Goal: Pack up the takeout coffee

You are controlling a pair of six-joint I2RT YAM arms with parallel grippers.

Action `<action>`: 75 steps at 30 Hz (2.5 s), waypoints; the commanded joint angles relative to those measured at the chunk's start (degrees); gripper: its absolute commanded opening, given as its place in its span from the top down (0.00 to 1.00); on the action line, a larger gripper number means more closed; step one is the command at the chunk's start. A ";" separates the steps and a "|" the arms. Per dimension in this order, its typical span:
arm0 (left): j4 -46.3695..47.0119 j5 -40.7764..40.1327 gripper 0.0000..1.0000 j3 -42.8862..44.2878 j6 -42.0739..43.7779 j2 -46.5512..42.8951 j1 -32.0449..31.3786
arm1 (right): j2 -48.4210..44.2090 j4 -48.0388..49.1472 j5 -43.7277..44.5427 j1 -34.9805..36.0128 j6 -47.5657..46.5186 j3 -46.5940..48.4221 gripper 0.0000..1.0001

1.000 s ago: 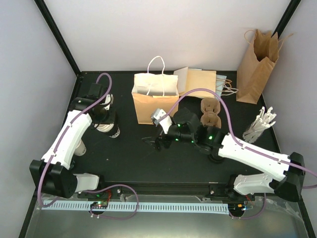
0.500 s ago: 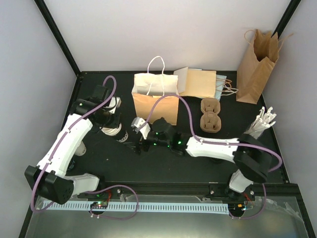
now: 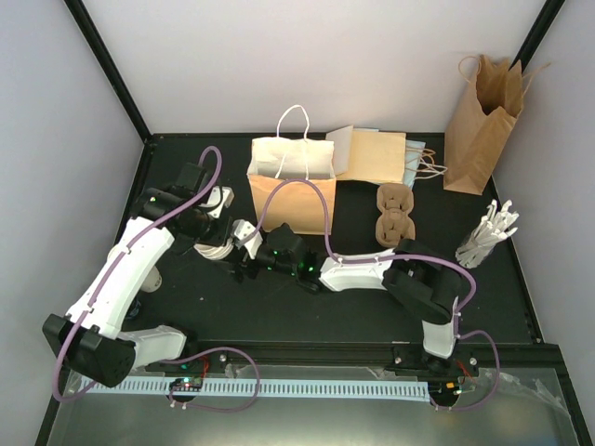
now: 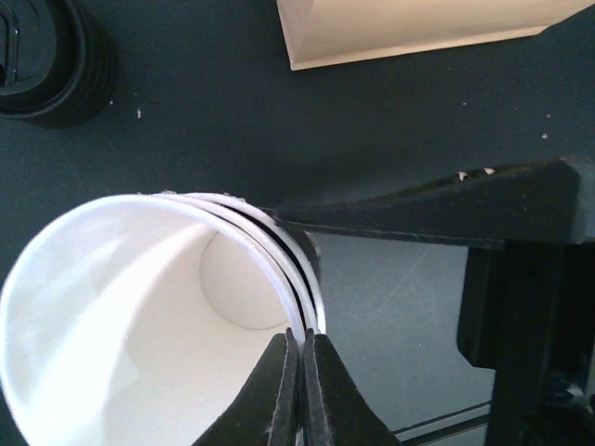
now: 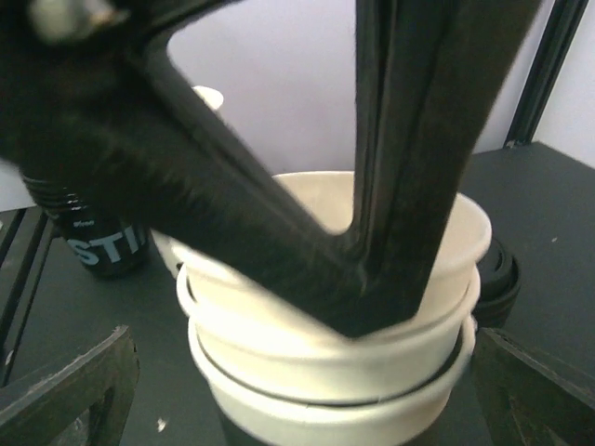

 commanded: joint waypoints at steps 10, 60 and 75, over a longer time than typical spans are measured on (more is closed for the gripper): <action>-3.96 3.15 0.98 4.54 -0.84 -1.09 -1.33 | 4.74 3.16 4.63 0.06 -3.66 3.08 0.03; -13.69 -17.68 0.98 20.55 0.16 -1.01 -0.78 | -1.16 9.74 7.38 0.09 -6.17 -15.65 0.21; -11.81 -22.70 0.99 21.31 1.03 -3.73 -0.68 | -2.29 9.67 8.42 0.08 -7.56 -17.01 0.20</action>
